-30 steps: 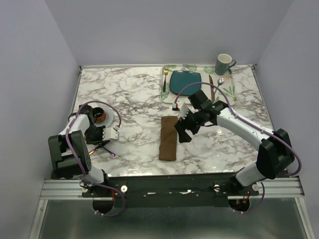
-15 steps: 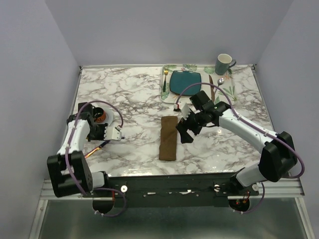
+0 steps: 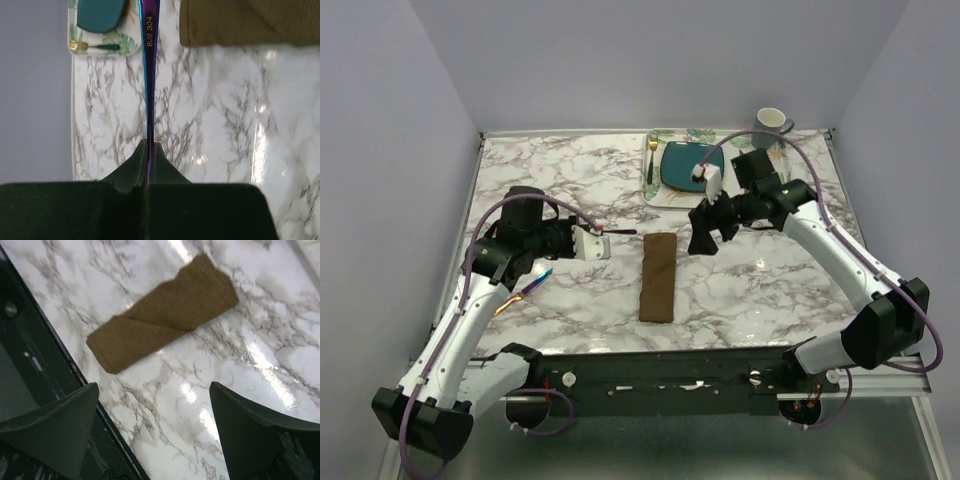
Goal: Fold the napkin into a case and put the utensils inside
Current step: Pass from the left arm to the right
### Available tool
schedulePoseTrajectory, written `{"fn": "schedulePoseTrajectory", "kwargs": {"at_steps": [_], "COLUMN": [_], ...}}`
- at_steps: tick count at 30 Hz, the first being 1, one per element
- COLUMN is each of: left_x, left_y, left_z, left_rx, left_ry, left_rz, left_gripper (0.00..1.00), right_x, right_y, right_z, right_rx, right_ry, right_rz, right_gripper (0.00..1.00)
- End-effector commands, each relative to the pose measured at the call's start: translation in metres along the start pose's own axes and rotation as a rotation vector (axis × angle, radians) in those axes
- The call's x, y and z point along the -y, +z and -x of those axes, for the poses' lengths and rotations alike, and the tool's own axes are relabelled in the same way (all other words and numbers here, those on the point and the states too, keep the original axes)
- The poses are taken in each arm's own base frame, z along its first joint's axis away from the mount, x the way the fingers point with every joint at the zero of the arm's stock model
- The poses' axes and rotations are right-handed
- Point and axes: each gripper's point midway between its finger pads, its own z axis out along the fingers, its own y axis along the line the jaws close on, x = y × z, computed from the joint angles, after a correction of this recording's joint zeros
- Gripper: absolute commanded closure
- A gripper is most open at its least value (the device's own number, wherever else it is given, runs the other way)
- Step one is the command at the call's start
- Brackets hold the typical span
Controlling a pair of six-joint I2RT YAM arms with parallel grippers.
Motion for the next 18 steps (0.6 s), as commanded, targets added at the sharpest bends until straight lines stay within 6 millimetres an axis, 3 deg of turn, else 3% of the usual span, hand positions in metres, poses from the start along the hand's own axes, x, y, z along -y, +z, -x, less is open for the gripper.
{"fn": "schedulePoseTrajectory", "kwargs": {"at_steps": [1, 2, 3, 4, 6, 7, 8, 9, 10, 11, 13, 14, 16, 17, 18], "left_x": [-0.034, -0.031, -0.027, -0.033, -0.023, -0.014, -0.017, -0.014, -0.002, -0.010, 0.003, -0.004, 0.008, 0.006, 0.012], "left_y": [0.009, 0.025, 0.028, 0.027, 0.042, 0.044, 0.052, 0.056, 0.060, 0.061, 0.065, 0.060, 0.060, 0.056, 0.055], "left_z": [0.087, 0.090, 0.100, 0.115, 0.137, 0.147, 0.155, 0.158, 0.159, 0.168, 0.169, 0.183, 0.183, 0.187, 0.190], "left_rx": [0.249, 0.258, 0.273, 0.309, 0.375, 0.355, 0.399, 0.404, 0.350, 0.429, 0.413, 0.452, 0.449, 0.449, 0.434], "left_ry": [-0.332, -0.445, -0.639, -0.713, -0.932, -1.185, -1.249, -1.321, -1.517, -1.495, -1.625, -1.685, -1.765, -1.796, -1.796], "left_rz": [-0.012, -0.094, -0.160, -0.202, -0.408, -0.519, -0.586, -0.630, -0.715, -0.721, -0.813, -0.878, -0.950, -0.977, -1.000], "left_gripper": [1.00, 1.00, 1.00, 1.00, 1.00, 1.00, 1.00, 1.00, 1.00, 1.00, 1.00, 1.00, 1.00, 1.00, 1.00], "right_x": [-0.013, -0.004, 0.005, 0.011, 0.016, 0.020, 0.009, 0.010, 0.013, 0.005, -0.012, -0.017, -0.032, -0.038, -0.049], "right_y": [-0.044, -0.053, -0.064, -0.071, -0.098, -0.096, -0.119, -0.129, -0.122, -0.128, -0.142, -0.131, -0.141, -0.123, -0.126], "right_z": [0.059, 0.066, 0.077, 0.082, 0.096, 0.087, 0.090, 0.096, 0.081, 0.079, 0.074, 0.064, 0.066, 0.052, 0.056], "right_rx": [0.163, 0.192, 0.225, 0.245, 0.331, 0.329, 0.393, 0.437, 0.411, 0.429, 0.461, 0.448, 0.500, 0.492, 0.549], "right_ry": [0.062, 0.054, 0.012, -0.058, -0.212, -0.324, -0.426, -0.514, -0.618, -0.697, -0.872, -0.911, -1.066, -1.105, -1.173], "right_rz": [0.161, 0.131, 0.072, 0.024, -0.106, -0.139, -0.193, -0.252, -0.268, -0.281, -0.318, -0.299, -0.341, -0.300, -0.302], "right_gripper": [0.00, 0.00, 0.00, 0.00, 0.00, 0.00, 0.00, 0.00, 0.00, 0.00, 0.00, 0.01, 0.06, 0.08, 0.12]}}
